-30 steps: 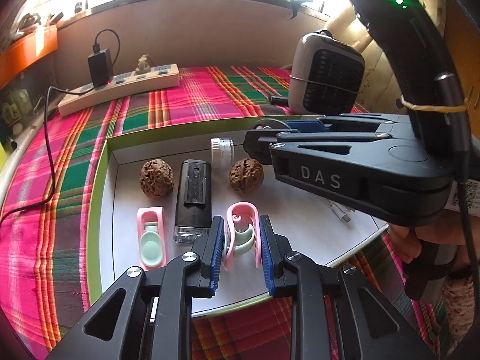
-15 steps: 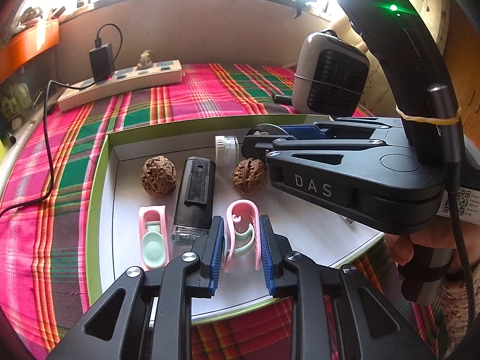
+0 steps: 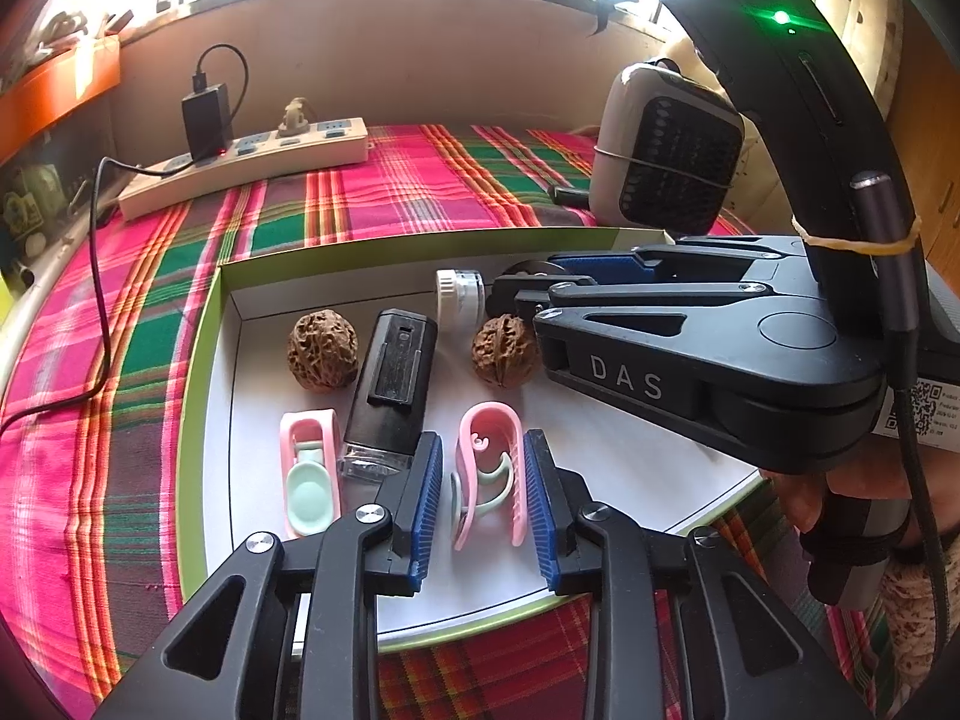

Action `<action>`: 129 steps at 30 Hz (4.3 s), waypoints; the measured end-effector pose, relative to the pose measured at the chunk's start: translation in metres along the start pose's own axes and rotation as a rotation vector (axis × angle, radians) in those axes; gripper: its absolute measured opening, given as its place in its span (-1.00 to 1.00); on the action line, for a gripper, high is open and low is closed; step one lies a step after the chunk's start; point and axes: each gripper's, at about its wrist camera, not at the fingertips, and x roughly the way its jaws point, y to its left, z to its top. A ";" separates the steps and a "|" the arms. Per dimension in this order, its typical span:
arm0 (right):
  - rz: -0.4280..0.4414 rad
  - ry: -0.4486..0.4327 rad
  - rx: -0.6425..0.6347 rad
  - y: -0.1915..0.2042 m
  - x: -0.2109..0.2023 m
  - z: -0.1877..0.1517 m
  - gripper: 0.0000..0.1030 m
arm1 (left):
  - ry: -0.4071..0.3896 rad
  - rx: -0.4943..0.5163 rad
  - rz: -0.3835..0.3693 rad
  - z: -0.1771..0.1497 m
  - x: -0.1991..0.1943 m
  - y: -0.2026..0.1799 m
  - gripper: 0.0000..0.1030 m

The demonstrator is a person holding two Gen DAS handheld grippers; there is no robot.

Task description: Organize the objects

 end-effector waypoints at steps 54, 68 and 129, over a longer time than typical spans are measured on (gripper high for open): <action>-0.032 -0.118 0.093 0.017 -0.075 -0.042 -0.16 | -0.074 -0.003 0.146 -0.022 -0.056 -0.003 -0.42; -0.044 -0.147 0.123 0.023 -0.107 -0.079 -0.14 | -0.080 -0.006 0.207 -0.046 -0.078 -0.004 -0.41; -0.137 0.022 0.174 0.021 -0.093 -0.146 0.57 | 0.002 -0.126 0.303 -0.091 -0.067 0.002 -0.11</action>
